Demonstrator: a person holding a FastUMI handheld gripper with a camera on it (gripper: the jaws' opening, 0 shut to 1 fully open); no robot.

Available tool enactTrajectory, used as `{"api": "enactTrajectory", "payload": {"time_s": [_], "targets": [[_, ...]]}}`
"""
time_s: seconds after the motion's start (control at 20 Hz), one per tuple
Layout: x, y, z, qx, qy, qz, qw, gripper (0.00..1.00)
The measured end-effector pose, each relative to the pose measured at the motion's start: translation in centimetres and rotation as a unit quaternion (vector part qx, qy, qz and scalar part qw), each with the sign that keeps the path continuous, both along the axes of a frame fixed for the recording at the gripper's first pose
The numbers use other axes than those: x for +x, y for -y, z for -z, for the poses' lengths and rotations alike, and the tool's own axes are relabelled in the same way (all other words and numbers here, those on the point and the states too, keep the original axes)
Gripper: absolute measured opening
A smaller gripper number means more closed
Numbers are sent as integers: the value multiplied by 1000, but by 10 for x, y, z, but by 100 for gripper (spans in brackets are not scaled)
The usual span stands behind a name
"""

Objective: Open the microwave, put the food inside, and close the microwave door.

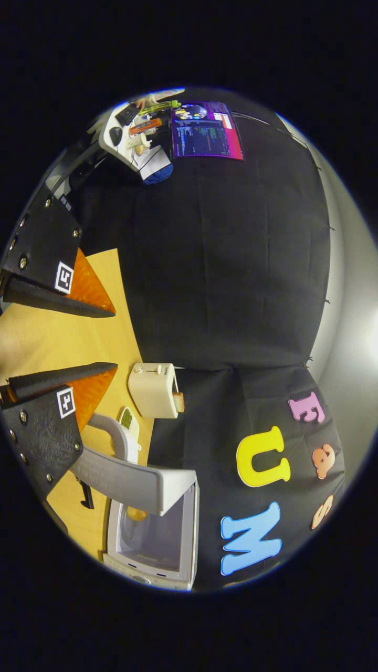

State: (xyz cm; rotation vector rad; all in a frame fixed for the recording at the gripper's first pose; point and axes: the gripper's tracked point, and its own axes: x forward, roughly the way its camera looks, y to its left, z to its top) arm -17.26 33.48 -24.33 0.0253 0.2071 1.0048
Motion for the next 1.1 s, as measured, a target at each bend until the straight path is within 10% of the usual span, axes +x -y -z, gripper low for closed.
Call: {"api": "enactTrajectory", "payload": {"time_s": [0.15, 0.55, 1.1], "targets": [[31, 22, 14, -11, 3, 60, 998, 3], [51, 82, 28, -25, -22, 131, 991, 2], [201, 223, 53, -43, -61, 319, 945, 1]]}}
